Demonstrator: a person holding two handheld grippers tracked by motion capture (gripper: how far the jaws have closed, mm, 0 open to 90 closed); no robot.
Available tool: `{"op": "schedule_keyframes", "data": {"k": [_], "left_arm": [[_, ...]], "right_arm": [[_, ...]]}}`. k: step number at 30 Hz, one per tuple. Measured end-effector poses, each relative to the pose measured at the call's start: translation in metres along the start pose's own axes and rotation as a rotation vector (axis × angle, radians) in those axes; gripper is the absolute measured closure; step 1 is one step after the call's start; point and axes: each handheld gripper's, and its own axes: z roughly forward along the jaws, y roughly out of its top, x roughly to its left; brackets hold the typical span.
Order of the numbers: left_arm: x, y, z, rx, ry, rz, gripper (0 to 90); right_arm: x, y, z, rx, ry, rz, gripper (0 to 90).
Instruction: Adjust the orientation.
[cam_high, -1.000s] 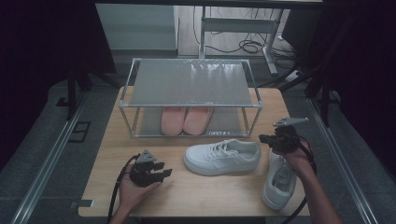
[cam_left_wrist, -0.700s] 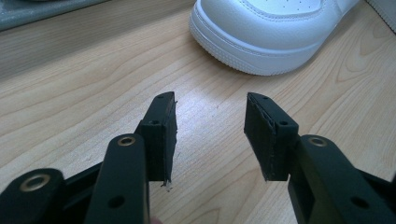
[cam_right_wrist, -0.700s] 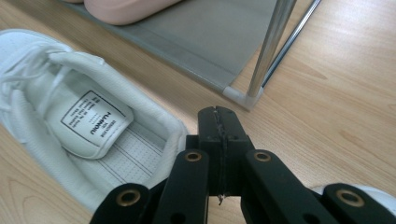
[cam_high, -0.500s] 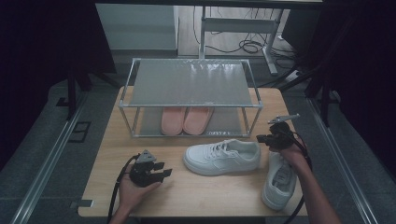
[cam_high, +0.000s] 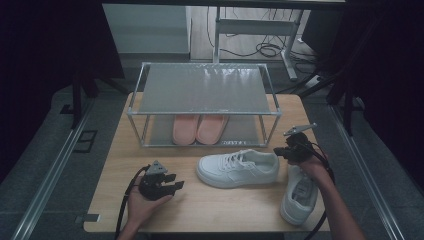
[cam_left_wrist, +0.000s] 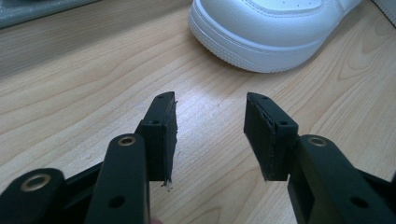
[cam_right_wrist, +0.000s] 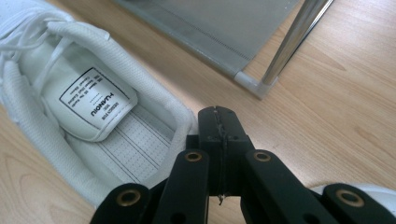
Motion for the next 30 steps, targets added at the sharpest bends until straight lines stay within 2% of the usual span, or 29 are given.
{"op": "schedule_keyframes", "data": {"k": [8,15,18,30], "left_arm": [[0.0,0.0,0.0,-0.003,0.001,-0.001,54.8],[-0.001,0.0,0.0,0.001,0.0,0.004,54.8],[0.0,0.0,0.0,0.003,0.001,0.004,54.9],[-0.002,0.0,0.001,0.003,-0.002,0.007,55.0]], "right_arm": [[0.009,-0.003,-0.005,0.03,0.025,-0.034,90.0],[0.012,-0.01,-0.009,0.02,0.036,-0.032,90.0],[0.015,-0.012,-0.011,0.024,0.042,-0.05,90.0],[0.037,-0.026,-0.02,0.01,0.07,-0.092,90.0]]}}
